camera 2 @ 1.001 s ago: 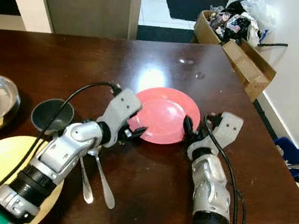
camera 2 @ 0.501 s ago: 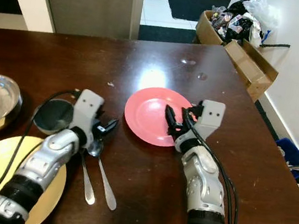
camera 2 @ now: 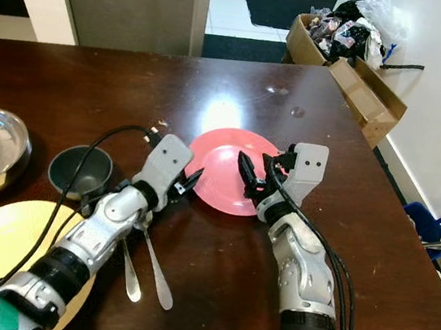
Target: Setting the table
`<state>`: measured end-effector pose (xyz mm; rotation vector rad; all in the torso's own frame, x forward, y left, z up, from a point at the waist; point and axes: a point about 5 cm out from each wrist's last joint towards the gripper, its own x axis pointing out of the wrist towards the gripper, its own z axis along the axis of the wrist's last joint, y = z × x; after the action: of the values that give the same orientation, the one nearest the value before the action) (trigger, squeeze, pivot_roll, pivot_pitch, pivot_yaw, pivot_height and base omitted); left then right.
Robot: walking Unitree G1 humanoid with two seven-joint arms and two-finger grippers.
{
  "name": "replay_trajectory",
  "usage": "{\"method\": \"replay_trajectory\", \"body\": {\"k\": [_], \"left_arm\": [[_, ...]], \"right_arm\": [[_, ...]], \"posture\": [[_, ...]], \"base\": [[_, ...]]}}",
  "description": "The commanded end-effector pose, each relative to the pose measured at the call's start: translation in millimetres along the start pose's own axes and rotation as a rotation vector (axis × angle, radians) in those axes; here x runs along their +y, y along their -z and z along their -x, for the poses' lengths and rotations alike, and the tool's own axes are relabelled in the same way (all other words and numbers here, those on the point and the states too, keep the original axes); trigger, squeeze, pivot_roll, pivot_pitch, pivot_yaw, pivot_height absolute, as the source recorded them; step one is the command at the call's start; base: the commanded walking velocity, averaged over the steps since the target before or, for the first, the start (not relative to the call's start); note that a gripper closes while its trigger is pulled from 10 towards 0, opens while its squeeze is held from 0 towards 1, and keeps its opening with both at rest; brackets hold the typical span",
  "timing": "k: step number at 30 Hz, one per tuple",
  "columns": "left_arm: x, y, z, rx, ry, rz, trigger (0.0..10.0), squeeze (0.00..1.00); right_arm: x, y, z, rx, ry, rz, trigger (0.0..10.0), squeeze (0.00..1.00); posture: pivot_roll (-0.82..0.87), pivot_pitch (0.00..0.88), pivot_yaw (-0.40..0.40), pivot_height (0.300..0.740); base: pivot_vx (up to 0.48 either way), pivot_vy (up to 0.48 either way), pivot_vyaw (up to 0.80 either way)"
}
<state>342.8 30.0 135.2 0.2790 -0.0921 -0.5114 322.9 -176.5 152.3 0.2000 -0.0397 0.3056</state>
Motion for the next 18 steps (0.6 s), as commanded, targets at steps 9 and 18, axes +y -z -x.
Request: {"method": "replay_trajectory", "body": {"k": [9,18], "left_arm": [[-30.2,14,-4.4,0.087,0.094,-0.103,10.0,0.0],[-51.0,33,-1.7,0.192,0.124,-0.131,10.0,0.0]], "right_arm": [[-33.9,-2,10.8,0.022,0.194,0.083,10.0,0.0],[-46.4,-3,16.9,0.009,0.284,0.089,10.0,0.0]], "posture": [[-0.15,0.061,0.02,0.74],[-0.16,0.064,0.029,0.74]], "base": [[0.0,0.0,0.0],[0.0,0.0,0.0]]}}
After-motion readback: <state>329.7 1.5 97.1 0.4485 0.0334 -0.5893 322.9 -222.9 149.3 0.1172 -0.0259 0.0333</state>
